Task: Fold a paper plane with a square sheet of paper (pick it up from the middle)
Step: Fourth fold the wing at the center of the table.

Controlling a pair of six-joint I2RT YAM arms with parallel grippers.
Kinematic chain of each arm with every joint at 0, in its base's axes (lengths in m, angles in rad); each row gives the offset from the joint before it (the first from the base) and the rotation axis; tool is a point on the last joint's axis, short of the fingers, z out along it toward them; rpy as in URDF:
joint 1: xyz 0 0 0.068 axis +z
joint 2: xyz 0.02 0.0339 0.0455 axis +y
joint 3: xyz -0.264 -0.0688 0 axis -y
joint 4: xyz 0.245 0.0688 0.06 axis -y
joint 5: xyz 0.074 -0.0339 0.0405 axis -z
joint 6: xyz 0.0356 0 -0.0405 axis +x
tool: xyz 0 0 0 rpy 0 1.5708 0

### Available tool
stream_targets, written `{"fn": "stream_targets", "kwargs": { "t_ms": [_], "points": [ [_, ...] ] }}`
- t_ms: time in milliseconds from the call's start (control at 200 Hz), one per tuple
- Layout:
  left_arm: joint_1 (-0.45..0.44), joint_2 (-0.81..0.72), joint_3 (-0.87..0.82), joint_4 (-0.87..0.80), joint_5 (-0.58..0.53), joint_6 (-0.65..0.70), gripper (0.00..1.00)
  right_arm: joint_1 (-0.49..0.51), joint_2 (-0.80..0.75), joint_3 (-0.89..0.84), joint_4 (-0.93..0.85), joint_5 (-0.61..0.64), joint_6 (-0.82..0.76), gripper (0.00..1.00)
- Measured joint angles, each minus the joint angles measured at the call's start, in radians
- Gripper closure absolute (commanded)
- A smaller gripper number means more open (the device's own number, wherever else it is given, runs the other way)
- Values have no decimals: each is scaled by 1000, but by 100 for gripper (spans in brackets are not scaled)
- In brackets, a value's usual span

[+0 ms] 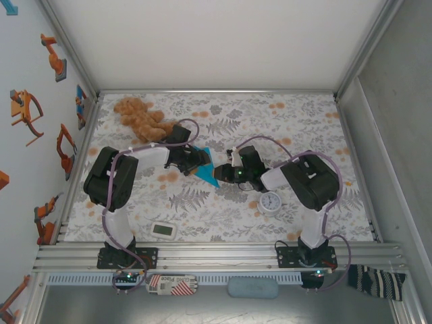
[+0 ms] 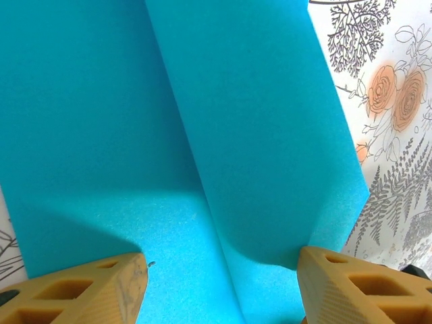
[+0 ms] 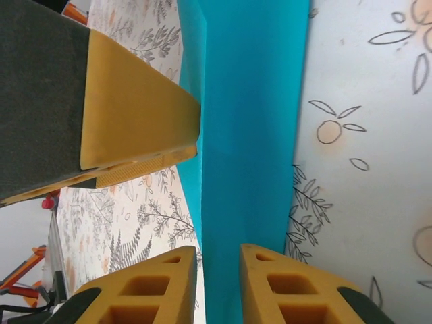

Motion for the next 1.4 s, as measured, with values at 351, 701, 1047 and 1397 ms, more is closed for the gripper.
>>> {"fn": "stream_targets", "kwargs": {
  "t_ms": [351,701,1047,1397],
  "points": [
    [-8,21,42,-53,-12,0,35,2,-31,10,-96,40,-48,72],
    [-8,31,56,-72,-12,0,34,26,-21,79,-195,67,-87,76],
    [-10,39,66,-87,-12,0,33,34,7,123,-242,86,-109,80],
    [-10,41,68,-90,-12,0,33,37,27,153,-258,85,-114,85]
  ]
}}
